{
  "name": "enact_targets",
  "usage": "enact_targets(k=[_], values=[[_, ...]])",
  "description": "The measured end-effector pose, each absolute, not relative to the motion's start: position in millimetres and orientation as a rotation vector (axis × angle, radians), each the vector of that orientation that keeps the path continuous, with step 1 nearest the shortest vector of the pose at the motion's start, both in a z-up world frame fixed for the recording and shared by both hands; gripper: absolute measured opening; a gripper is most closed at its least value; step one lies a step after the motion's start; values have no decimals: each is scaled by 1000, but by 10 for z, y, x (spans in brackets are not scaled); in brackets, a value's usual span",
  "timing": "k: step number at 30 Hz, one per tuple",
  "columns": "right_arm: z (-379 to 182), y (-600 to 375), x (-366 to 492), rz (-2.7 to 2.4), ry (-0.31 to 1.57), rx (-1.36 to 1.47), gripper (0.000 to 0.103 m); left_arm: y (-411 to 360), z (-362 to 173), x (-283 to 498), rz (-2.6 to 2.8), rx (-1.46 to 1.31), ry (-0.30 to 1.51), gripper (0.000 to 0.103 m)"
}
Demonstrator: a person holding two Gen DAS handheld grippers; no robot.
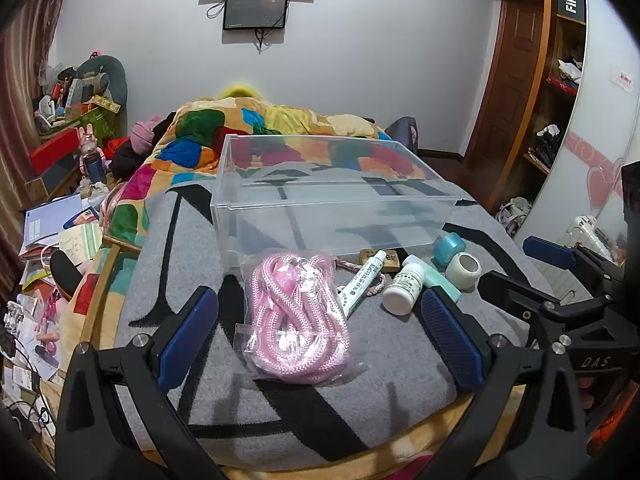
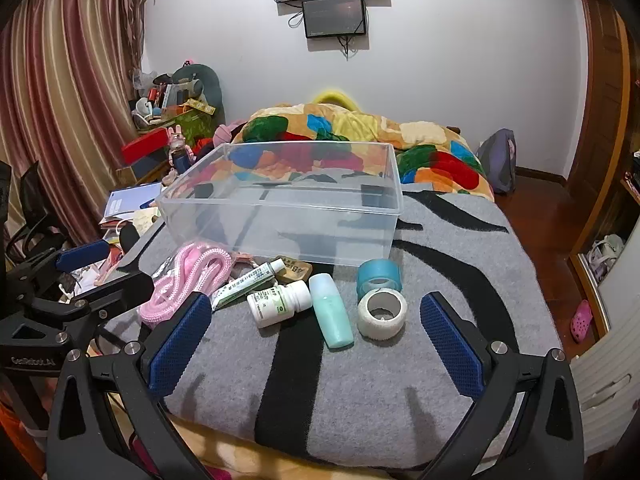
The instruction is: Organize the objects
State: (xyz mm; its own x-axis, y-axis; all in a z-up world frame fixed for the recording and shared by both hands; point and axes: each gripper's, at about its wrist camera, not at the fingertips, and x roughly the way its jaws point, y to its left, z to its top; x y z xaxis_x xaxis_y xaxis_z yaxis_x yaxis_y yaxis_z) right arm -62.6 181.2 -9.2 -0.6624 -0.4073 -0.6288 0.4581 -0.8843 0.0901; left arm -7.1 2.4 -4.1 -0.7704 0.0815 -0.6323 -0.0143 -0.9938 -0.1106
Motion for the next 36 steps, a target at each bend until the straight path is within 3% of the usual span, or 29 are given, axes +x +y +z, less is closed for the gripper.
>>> enact_targets(k=[36], values=[[-92,1809,-625,-2495,105,924,103,37,16,-36,2917,-1027,-145,103]])
